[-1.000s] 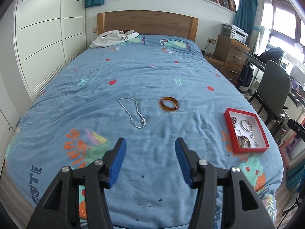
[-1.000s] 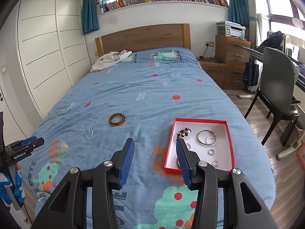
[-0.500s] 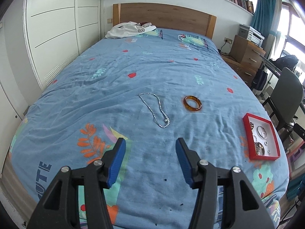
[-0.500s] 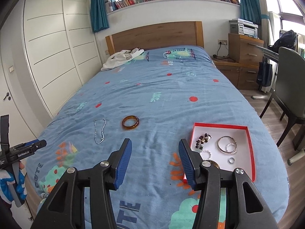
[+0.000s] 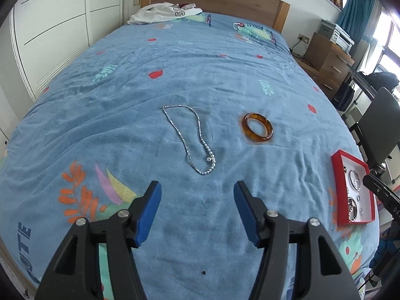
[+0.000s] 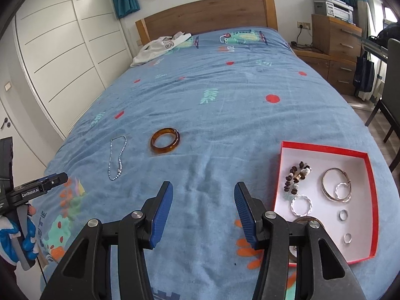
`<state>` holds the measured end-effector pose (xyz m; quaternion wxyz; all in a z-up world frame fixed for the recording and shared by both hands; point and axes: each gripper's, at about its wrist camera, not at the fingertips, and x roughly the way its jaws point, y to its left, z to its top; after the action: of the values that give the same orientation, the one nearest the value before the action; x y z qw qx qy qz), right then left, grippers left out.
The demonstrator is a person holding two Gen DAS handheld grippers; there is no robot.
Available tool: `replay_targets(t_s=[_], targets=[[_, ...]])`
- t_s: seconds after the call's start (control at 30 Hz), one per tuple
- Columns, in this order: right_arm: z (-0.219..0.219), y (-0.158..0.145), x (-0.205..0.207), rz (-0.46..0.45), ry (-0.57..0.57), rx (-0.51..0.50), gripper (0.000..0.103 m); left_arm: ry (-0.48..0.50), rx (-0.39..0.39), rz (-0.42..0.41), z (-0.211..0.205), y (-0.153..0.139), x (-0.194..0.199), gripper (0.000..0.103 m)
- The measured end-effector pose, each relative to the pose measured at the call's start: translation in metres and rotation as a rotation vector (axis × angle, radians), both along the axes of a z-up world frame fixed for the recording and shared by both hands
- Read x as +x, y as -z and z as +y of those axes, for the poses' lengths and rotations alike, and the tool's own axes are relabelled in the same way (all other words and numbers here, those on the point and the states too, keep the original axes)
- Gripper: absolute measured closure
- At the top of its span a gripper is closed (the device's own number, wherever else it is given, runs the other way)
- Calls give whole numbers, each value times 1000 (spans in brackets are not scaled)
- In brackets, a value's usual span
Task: Organize jewelry
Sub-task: 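Grasp the silver chain necklace with the left tool while the right tool grasps the brown bangle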
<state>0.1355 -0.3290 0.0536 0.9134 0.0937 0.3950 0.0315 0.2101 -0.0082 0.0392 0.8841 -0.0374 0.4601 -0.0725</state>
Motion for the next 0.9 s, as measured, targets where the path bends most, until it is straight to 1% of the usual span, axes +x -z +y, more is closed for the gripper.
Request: replay_targets(t_s=[0.2, 0.47, 0.7, 0.9], targets=[[8, 34, 55, 50, -41, 13, 52, -3, -6, 61, -13, 37, 48, 45], [26, 63, 120, 77, -102, 25, 52, -24, 6, 117, -18, 78, 103, 45], [49, 77, 171, 79, -143, 48, 52, -46, -7, 138, -13, 98, 130, 45], [62, 98, 203, 111, -147, 55, 52, -50, -7, 138, -13, 107, 141, 44]])
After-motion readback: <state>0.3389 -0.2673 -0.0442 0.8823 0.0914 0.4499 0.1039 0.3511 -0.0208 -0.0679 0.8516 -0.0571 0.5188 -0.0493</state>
